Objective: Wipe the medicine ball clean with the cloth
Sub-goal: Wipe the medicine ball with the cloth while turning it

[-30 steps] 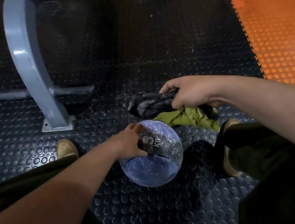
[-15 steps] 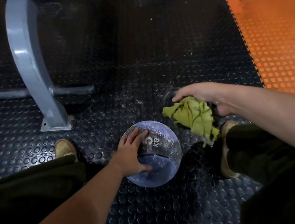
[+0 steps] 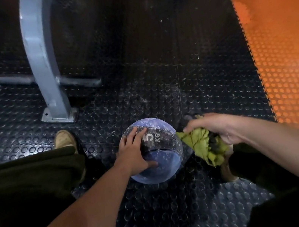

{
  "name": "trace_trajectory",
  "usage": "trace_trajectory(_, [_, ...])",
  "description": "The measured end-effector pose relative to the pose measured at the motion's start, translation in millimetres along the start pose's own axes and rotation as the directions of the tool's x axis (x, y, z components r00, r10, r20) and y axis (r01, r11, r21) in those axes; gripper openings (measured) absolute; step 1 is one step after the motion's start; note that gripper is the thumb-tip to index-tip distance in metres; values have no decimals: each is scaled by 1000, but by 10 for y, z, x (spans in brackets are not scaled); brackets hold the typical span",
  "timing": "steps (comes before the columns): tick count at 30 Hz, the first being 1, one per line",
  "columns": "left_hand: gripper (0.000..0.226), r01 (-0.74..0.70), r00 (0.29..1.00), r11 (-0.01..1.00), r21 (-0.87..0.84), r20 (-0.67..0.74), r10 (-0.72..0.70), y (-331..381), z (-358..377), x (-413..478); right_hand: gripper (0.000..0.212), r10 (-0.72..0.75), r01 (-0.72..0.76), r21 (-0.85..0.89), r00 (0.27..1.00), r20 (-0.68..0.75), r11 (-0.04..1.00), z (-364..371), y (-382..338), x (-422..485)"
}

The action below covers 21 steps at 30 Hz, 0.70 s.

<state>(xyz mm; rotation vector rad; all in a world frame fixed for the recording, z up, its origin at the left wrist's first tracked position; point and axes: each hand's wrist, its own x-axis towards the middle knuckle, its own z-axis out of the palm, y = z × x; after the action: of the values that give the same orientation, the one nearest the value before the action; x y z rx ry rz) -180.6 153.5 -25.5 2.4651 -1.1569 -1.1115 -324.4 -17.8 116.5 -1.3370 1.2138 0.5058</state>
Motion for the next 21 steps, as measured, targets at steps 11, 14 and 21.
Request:
trace_trajectory(11, [109, 79, 997, 997, -17, -18, -79, 210, -42, -48, 15, -402, 283, -580, 912, -85, 764, 402, 279, 235])
trace_trajectory(14, [106, 87, 996, 996, -23, -13, -88, 238, -44, -39, 14, -430, 290, -583, 895, -115, 759, 416, 230, 323])
trace_trajectory(21, [100, 117, 993, 992, -43, 13, -116, 298, -67, -50, 22, -332, 131, -602, 914, -235, 787, 631, 211, 522])
